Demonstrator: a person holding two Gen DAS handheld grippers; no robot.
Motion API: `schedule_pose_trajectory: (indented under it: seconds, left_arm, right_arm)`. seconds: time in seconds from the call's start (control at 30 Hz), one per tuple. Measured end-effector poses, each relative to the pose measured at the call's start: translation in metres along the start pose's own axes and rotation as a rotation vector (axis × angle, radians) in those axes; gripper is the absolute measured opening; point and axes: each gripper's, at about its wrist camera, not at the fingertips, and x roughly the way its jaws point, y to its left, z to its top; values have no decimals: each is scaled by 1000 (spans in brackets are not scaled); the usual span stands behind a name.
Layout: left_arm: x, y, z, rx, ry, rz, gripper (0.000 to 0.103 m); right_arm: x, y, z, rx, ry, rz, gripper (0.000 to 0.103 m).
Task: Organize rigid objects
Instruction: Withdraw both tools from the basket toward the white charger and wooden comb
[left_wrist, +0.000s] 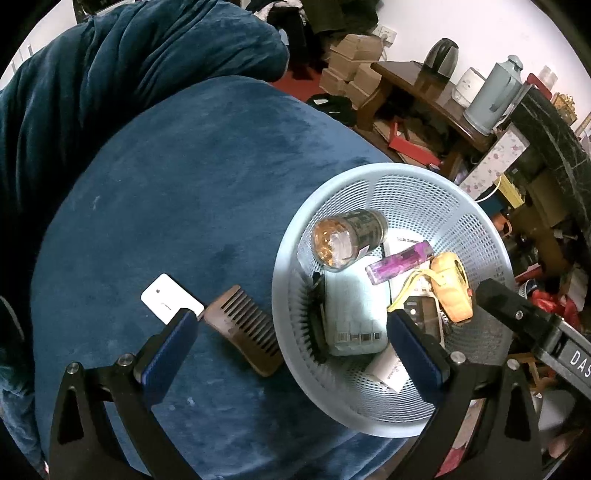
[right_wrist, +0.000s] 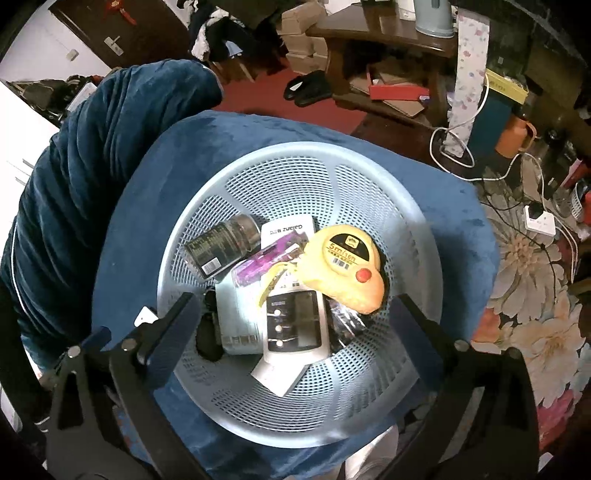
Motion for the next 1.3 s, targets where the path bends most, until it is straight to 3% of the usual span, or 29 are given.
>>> schedule_pose_trajectory:
  seconds: [1.07, 1.3]
  left_arm:
    - [3, 4, -1, 10, 2, 6, 102]
    - [1, 24, 1, -17, 4, -6, 102]
  right_arm:
    - [4, 2, -5, -30, 27, -29, 103]
    - [5, 7, -6, -47, 30, -29, 103]
